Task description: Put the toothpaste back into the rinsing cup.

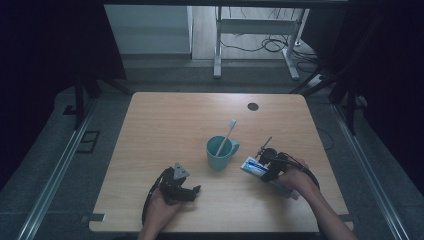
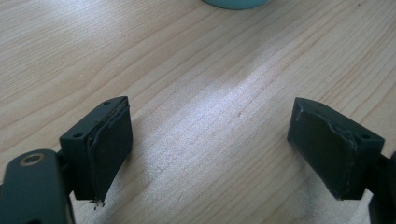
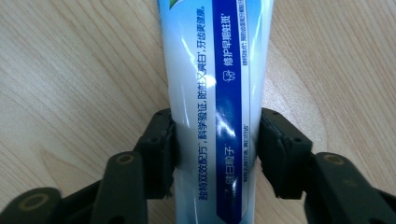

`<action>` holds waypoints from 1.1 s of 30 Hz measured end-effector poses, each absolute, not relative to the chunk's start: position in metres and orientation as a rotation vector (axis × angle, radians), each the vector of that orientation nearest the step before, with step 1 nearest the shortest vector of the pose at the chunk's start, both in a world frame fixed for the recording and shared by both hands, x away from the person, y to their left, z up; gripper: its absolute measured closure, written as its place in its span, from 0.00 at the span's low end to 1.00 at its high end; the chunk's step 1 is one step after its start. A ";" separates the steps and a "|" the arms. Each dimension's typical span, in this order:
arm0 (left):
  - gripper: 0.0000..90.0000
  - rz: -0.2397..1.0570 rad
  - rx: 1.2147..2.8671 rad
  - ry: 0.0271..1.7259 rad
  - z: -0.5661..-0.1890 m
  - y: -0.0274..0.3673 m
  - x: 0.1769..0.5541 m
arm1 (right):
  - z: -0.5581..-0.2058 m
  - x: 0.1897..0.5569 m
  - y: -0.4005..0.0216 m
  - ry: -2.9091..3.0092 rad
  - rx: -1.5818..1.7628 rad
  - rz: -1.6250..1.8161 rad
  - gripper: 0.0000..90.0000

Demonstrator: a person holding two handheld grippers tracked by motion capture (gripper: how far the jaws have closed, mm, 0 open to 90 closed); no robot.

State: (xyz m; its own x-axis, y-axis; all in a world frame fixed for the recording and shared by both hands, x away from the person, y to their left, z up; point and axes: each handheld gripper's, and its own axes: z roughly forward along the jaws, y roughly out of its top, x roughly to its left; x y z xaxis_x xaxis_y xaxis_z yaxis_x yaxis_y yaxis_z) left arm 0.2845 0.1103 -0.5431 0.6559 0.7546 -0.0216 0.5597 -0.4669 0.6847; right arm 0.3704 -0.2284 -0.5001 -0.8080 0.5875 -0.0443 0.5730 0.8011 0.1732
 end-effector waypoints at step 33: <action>0.16 0.374 2.192 1.015 -0.543 0.110 0.284 | -0.471 0.348 -0.248 2.718 1.021 0.702 0.79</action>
